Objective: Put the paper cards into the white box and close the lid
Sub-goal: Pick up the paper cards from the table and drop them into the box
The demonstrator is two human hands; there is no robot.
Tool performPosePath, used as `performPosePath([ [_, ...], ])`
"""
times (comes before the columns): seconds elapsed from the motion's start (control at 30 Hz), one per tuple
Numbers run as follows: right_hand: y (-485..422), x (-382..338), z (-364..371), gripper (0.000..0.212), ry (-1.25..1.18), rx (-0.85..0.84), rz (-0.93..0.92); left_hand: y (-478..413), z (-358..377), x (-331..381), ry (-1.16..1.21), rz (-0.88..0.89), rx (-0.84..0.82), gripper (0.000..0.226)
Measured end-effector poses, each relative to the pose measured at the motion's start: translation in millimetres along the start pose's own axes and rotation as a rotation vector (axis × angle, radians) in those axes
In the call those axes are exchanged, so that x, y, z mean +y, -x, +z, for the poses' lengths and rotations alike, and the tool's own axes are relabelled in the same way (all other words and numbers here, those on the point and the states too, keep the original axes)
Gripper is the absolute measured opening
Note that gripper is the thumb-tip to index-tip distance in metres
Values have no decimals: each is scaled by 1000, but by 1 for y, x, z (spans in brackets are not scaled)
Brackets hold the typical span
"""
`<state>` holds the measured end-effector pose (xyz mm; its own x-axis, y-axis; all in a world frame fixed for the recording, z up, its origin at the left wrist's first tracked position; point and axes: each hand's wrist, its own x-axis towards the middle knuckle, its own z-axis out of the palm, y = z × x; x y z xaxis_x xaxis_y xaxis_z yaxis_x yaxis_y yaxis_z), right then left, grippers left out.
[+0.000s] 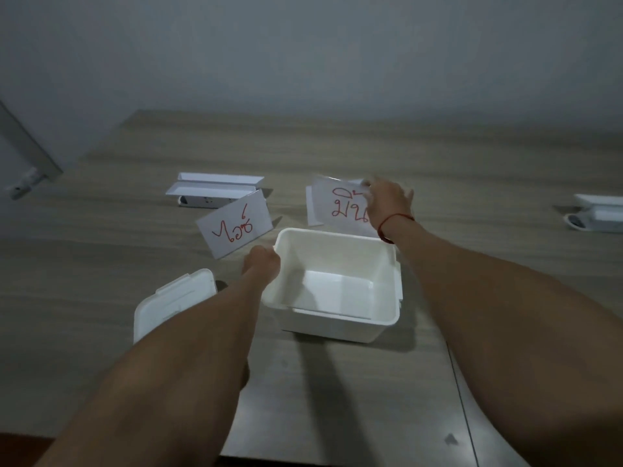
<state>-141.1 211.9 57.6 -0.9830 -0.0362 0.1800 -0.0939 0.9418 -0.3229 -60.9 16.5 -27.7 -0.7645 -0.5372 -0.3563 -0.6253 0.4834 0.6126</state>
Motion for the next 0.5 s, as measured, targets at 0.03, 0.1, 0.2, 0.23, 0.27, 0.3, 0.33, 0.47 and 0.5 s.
performPosePath([
  [0.03, 2, -2, -6, 26, -12, 34, -17, 3, -2, 0, 6, 7, -15, 42],
  [0.1, 9, -5, -19, 27, -62, 75, -24, 8, -3, -4, 2, 29, -34, 45],
  [0.2, 30, -9, -29, 29, -137, 12, -1, 17, -2, -12, 44, 41, -75, 51],
  [0.23, 37, -8, -28, 28, -160, -30, 3, 19, -1, -13, 64, 43, -84, 51],
  [0.27, 45, -6, -24, 27, -177, -74, 7, 20, 0, -14, 76, 49, -94, 50],
  [0.3, 54, -3, -18, 26, -193, -122, 17, 23, 0, -15, 85, 53, -102, 50],
  [0.33, 63, 0, -11, 25, -209, -169, 31, 24, -1, -16, 90, 57, -108, 50],
  [0.47, 93, 12, 19, 21, -295, -405, 102, 27, -2, -22, 129, 64, -108, 49],
  [0.5, 100, 13, 26, 22, -308, -478, 98, 27, -1, -24, 135, 63, -106, 49],
])
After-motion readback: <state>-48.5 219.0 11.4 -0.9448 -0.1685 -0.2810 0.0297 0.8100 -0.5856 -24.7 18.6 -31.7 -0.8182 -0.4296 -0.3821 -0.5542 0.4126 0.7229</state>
